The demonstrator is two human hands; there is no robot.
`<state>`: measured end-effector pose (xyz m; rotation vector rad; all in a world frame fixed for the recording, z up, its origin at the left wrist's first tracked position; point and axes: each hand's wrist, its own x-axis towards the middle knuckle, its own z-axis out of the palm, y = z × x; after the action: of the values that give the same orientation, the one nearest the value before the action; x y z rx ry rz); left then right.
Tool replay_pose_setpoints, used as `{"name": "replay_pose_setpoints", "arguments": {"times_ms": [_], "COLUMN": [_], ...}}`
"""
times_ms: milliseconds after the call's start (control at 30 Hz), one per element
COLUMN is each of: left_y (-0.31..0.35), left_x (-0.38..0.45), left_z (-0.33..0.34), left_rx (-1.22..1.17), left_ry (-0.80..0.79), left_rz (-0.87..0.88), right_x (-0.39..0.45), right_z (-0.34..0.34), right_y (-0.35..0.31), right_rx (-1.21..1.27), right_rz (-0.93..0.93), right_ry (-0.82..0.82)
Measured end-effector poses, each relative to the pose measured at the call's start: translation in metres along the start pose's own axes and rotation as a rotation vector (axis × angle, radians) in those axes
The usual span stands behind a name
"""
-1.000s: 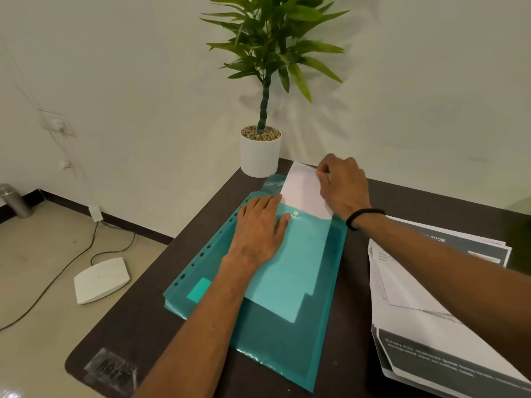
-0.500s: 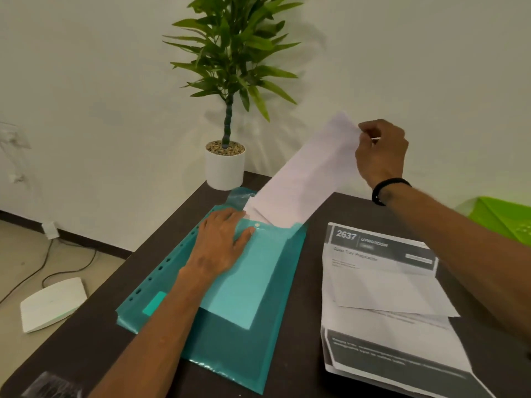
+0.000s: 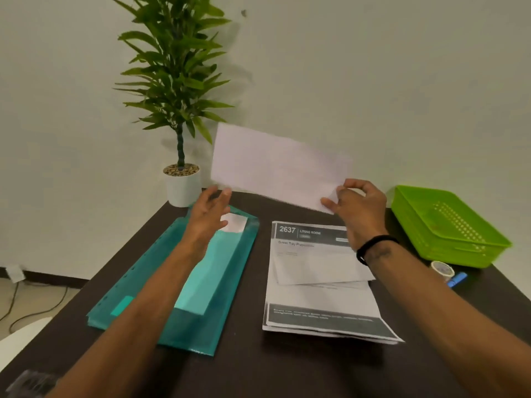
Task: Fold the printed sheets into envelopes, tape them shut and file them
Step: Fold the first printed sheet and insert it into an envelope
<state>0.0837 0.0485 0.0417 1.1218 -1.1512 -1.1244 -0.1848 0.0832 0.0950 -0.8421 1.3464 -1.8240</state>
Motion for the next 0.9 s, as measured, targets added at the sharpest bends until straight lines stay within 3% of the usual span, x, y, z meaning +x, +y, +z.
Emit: {"name": "replay_pose_setpoints", "arguments": {"times_ms": [133, 267, 467, 633, 767, 867, 900], "left_y": [0.013, 0.015, 0.009, 0.010, 0.017, 0.021, 0.024], "left_x": [-0.033, -0.070, -0.123, -0.146, -0.170, -0.184, -0.188], "left_z": [0.005, 0.008, 0.016, 0.036, 0.070, 0.096, 0.102], "left_rx": [-0.377, -0.483, -0.543, -0.778, -0.719, -0.859, -0.897], "left_ry": [-0.081, -0.078, -0.023, 0.052, -0.215, -0.442, -0.452], "left_rz": [-0.064, -0.129, -0.225, -0.338, -0.442, -0.450, -0.460], "right_x": [-0.036, -0.060, -0.103, -0.132, -0.142, -0.143, -0.143], "right_z": [-0.030, -0.058, -0.083, -0.098, -0.104, -0.106, -0.106], "right_y": [-0.008, -0.001, 0.013, 0.023, 0.027, 0.035, 0.036], "right_rx": [0.021, -0.115, -0.190, -0.323, -0.537, -0.710, -0.789], "right_rz": [0.128, 0.112, 0.110, 0.072, -0.361, -0.732, -0.833], "right_ry": [-0.260, -0.445, -0.513, -0.458, -0.347, -0.404, -0.432]}}
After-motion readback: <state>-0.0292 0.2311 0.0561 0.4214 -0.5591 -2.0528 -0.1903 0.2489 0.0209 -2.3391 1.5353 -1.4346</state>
